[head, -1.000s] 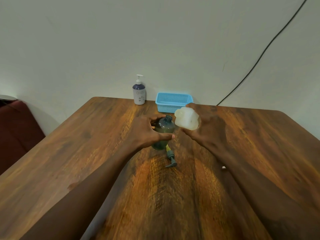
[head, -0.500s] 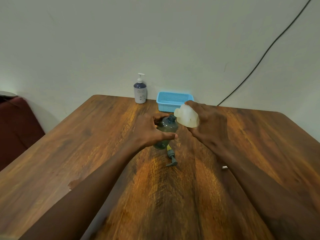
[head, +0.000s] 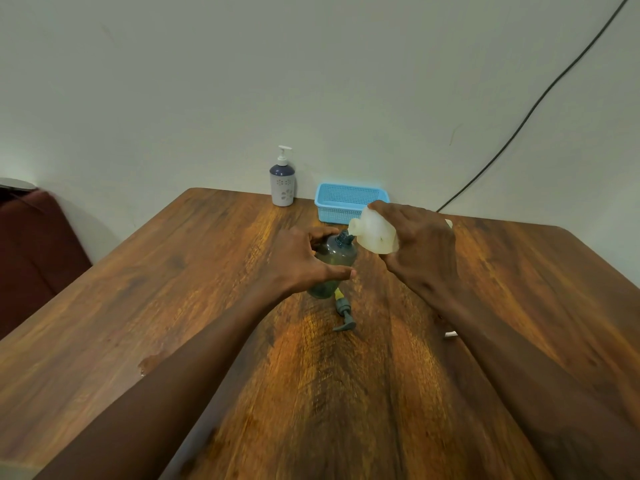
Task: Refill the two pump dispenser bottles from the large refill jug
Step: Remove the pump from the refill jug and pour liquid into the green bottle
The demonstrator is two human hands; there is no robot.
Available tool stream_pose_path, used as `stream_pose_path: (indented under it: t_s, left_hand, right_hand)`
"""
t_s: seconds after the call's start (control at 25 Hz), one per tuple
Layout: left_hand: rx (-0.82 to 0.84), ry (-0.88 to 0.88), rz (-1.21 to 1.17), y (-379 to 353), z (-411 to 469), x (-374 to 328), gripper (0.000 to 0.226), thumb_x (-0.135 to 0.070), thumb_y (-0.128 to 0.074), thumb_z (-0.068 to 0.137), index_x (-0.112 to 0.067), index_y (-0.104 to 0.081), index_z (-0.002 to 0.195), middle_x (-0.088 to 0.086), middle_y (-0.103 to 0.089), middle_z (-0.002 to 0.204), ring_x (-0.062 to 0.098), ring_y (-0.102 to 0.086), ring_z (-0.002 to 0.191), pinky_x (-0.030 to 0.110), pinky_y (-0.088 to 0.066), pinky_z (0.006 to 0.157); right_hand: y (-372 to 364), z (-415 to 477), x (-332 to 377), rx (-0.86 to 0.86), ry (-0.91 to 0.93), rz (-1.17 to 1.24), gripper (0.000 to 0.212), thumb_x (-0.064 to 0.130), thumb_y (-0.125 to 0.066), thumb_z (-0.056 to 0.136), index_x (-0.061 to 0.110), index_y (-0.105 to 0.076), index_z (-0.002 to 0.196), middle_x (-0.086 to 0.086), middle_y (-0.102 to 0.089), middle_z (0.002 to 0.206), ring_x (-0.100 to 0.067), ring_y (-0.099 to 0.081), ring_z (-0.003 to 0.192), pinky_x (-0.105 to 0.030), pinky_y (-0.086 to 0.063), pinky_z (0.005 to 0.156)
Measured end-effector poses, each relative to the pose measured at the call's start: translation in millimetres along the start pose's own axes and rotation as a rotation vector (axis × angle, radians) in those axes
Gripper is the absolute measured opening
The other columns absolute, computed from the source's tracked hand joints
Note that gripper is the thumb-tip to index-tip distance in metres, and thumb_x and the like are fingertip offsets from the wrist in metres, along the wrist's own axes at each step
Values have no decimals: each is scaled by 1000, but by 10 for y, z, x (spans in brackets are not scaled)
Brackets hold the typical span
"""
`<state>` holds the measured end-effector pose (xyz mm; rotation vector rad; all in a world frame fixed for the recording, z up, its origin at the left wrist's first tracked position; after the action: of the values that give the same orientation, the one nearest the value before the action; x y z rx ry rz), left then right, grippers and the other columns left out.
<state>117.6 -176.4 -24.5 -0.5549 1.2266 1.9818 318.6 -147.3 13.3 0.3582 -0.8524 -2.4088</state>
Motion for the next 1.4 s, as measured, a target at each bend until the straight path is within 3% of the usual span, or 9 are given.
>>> stream_pose_path:
  t_s: [0.2,0.48,0.72,1.2,1.4]
  left_hand:
    - [5,4,4,1,-7,16,87,-56,-90,59,-22,-66,135,-6,-74,125,3,-70,102,20,-59,85]
    - [16,21,-11,-14,-28,44,83,-47,-94,61,-22,-66,135,-7,-73,124,2,-68,102,17,-57,86]
    - [22,24,-6,-15,-51,53,81,-46,-94,61,-22,-67,133,-7,-73,124,0,-67,101,7,-50,81]
    - [36,20,-10,-30,-69,50,83,-46,-94,61,-19,-66,134,-5,-73,125,2,-69,106,15,-56,88]
    - [28,34,-12,-37,-78,32,81,-40,-96,61,-17,-67,133,-3,-73,125,0,-66,101,2,-49,79]
  right_hand:
    - [1,2,-4,3,4,-13,70,27,-86,74,23,-60,139,-4,-72,128,-28,-69,109,-45,-56,88]
    - [-12,23,-24,-2,13,-15,70,27,-87,75,24,-59,139,-5,-71,129,-29,-69,109,-47,-56,90]
    - [-20,14,-44,1,13,-13,72,25,-87,73,24,-59,140,-4,-71,129,-29,-69,109,-47,-55,90]
    - [21,-5,-37,-25,31,7,71,25,-88,73,20,-61,138,-9,-72,127,-33,-69,109,-50,-56,90]
    - [22,-20,-49,-24,28,-8,74,22,-89,70,21,-61,138,-7,-72,127,-31,-69,111,-47,-53,91]
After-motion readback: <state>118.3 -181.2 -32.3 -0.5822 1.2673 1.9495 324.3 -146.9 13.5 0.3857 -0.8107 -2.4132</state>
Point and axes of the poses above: each hand's wrist, its own z-axis towards the middle knuckle, its own y-axis out of the back of the hand, x = y × z, the point moved 6 cm from there along z, towards the middle knuckle
